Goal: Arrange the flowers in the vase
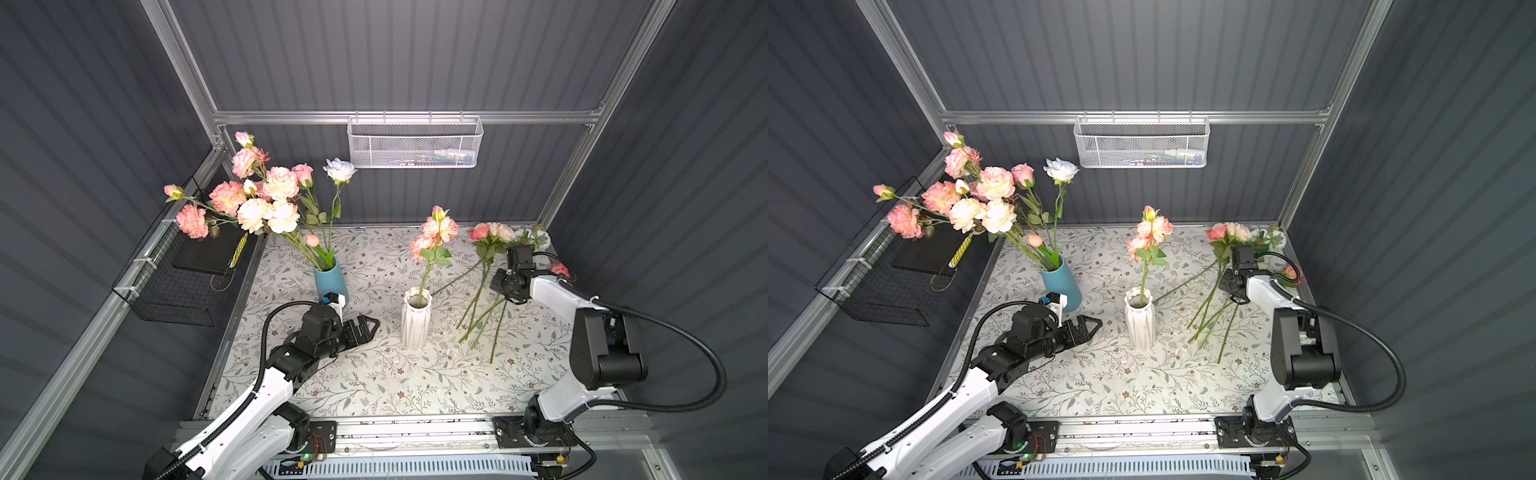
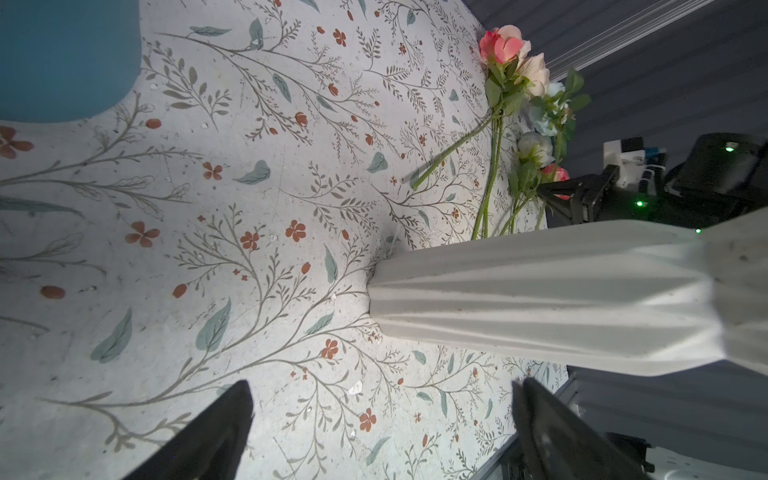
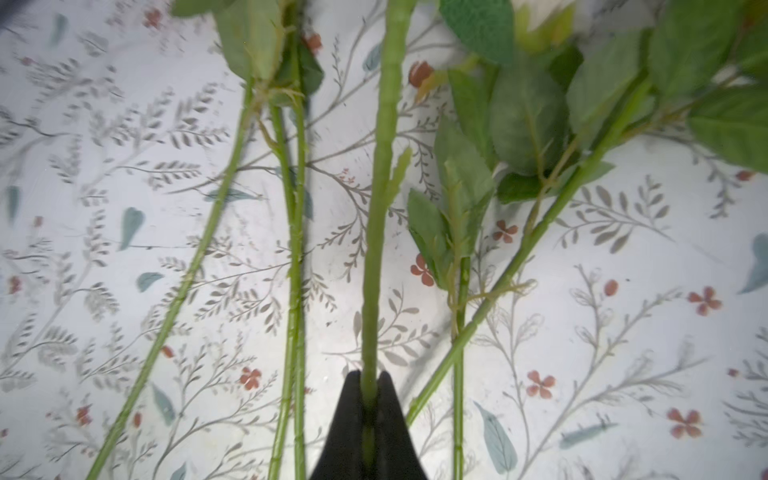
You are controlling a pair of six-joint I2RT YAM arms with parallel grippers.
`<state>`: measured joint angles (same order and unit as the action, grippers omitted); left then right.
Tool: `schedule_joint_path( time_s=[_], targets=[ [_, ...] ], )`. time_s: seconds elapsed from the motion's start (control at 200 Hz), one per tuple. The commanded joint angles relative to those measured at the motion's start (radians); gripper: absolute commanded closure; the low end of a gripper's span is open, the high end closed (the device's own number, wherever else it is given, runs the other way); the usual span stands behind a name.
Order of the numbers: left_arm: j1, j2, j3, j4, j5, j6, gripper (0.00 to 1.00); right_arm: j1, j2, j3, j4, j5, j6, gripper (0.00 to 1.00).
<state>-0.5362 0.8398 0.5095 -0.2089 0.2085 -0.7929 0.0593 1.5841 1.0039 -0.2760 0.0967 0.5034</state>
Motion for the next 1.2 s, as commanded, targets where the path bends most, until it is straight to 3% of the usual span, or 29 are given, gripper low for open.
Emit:
schedule_joint_path(
  time_s=[0.0, 0.38, 0.56, 0.835, 0.905, 1.106, 1.196],
  targets=[
    [-0.002, 0.001, 0.026, -0.013, -0.005, 0.019, 0.00, 0.028, -0.128, -0.063, 0.106, -0.011, -0.038, 1.00],
    [-0.002, -0.061, 0.141, -0.085, 0.014, 0.060, 0.00, 0.219, -0.603, -0.244, 0.163, 0.098, -0.043, 1.00],
    [-0.002, -0.100, 0.200, -0.116, 0.030, 0.097, 0.00, 0.313, -0.794, -0.255, 0.133, 0.116, -0.051, 1.00],
    [-0.002, -0.147, 0.283, -0.093, 0.114, 0.164, 0.00, 0.431, -0.990, -0.192, 0.145, -0.059, -0.134, 1.00],
    [-0.002, -0.151, 0.311, -0.082, 0.180, 0.181, 0.00, 0.464, -1.018, -0.158, 0.146, -0.109, -0.154, 1.00],
    [-0.002, -0.128, 0.402, -0.058, 0.272, 0.208, 0.04, 0.551, -0.955, -0.010, 0.127, -0.351, -0.183, 1.00],
    [-0.002, -0.110, 0.455, -0.030, 0.320, 0.208, 0.10, 0.637, -0.908, 0.034, 0.132, -0.385, -0.195, 1.00]
  ],
)
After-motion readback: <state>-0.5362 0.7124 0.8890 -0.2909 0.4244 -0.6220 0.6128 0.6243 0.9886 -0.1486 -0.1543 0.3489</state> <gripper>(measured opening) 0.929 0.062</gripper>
